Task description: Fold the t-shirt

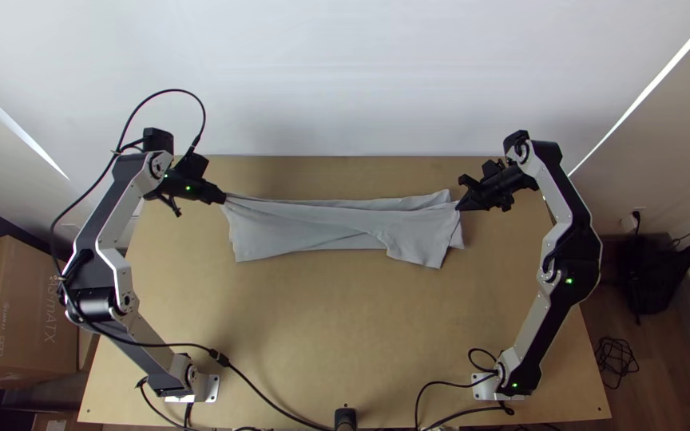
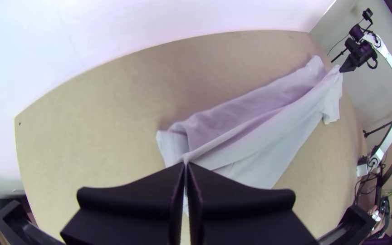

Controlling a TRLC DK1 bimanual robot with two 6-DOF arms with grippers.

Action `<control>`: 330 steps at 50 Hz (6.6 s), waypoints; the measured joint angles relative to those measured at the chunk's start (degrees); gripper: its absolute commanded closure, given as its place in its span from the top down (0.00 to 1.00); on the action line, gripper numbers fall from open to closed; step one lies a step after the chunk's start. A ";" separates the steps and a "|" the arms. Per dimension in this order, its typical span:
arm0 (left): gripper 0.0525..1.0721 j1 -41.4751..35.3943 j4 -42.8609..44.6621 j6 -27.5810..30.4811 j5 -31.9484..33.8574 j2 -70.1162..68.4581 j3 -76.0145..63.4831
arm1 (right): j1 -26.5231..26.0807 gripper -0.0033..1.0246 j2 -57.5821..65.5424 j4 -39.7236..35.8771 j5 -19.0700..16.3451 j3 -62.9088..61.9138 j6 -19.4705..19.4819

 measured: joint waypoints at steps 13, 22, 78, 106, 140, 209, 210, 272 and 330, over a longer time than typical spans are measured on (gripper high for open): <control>0.02 -2.21 0.35 -2.14 -0.02 10.78 10.80 | 0.66 0.02 7.17 3.41 -0.39 6.10 3.32; 0.03 -2.60 0.33 -3.41 -0.22 17.70 16.68 | 1.07 0.02 11.96 6.82 -0.63 10.82 6.58; 0.95 9.05 -1.05 -7.85 12.31 11.02 0.17 | -5.29 0.96 -5.18 20.09 -2.19 -9.18 11.02; 0.95 6.91 15.23 -10.99 13.70 8.79 -13.42 | -5.33 0.96 -13.66 24.68 -12.00 -20.28 13.81; 0.02 -5.70 26.56 -19.50 11.85 7.21 -19.67 | -6.19 0.96 -20.57 26.77 -12.00 -27.63 14.45; 0.02 -16.72 -7.80 -25.00 11.67 -3.65 6.78 | -4.81 0.96 -29.11 33.33 -11.76 -38.45 16.11; 0.02 -17.66 -7.61 -25.53 11.26 -2.89 7.21 | -4.87 0.96 -29.24 33.33 -11.76 -38.69 16.17; 0.96 -35.87 16.46 -45.77 -1.20 14.60 31.23 | 13.57 0.96 -33.66 45.53 -1.60 -50.58 21.51; 0.96 6.12 5.01 -33.68 -6.54 -35.12 3.04 | 30.38 0.96 8.63 42.03 2.69 1.07 21.46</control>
